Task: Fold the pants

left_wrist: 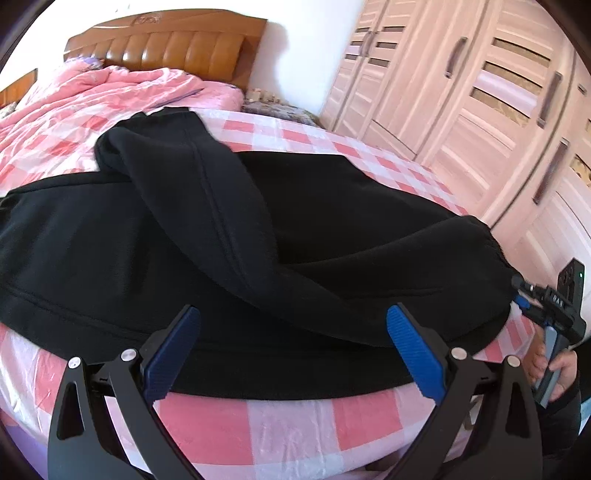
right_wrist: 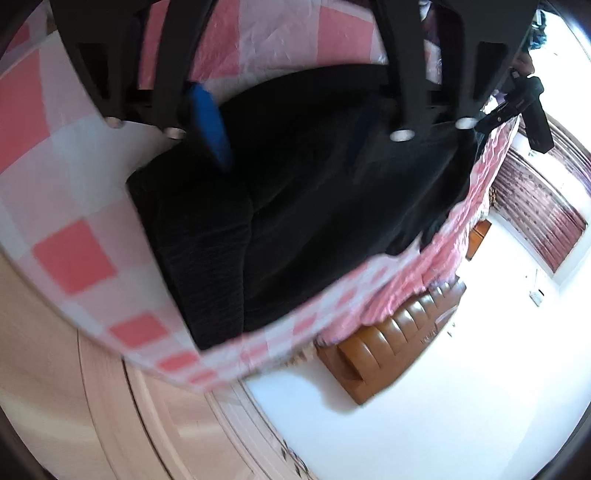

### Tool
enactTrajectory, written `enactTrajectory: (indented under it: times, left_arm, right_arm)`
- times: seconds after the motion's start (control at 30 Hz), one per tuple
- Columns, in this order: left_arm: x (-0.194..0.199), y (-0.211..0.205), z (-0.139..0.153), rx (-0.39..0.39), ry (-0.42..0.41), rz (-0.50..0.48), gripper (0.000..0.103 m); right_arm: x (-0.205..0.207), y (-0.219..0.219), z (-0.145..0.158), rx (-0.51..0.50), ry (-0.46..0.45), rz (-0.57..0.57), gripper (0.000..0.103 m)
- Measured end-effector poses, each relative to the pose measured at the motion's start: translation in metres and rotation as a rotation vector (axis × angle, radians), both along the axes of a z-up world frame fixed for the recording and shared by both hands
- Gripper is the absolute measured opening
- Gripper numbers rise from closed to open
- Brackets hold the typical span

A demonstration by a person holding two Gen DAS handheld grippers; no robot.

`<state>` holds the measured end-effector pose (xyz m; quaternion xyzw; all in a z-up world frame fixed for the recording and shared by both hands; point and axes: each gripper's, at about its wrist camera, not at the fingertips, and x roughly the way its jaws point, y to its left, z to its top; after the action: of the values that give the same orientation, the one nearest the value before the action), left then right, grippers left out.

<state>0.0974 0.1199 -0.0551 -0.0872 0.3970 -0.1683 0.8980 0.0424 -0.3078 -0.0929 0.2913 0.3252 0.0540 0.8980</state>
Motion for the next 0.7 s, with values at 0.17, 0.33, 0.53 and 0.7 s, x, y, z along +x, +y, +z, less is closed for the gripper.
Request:
enactTrajectory:
  times: [0.17,0.33,0.53,0.7]
  left_arm:
    - [0.003,0.007,0.002,-0.017,0.016,0.011,0.1]
    - [0.014,0.003,0.001,-0.065,0.055,0.013,0.1]
    - [0.048,-0.007,0.0,-0.04,0.137,0.056,0.07]
    - [0.062,0.004,0.004,-0.049,0.131,0.125,0.009]
  right_arm:
    - [0.002,0.0,0.0,0.008,0.0,0.001,0.06]
    - [0.005,0.008,0.003,-0.037,-0.032,-0.042,0.028]
    - [0.003,0.017,0.007,-0.118,-0.055,-0.047,0.024]
    - [0.002,0.014,0.021,-0.106,-0.087,-0.028,0.022]
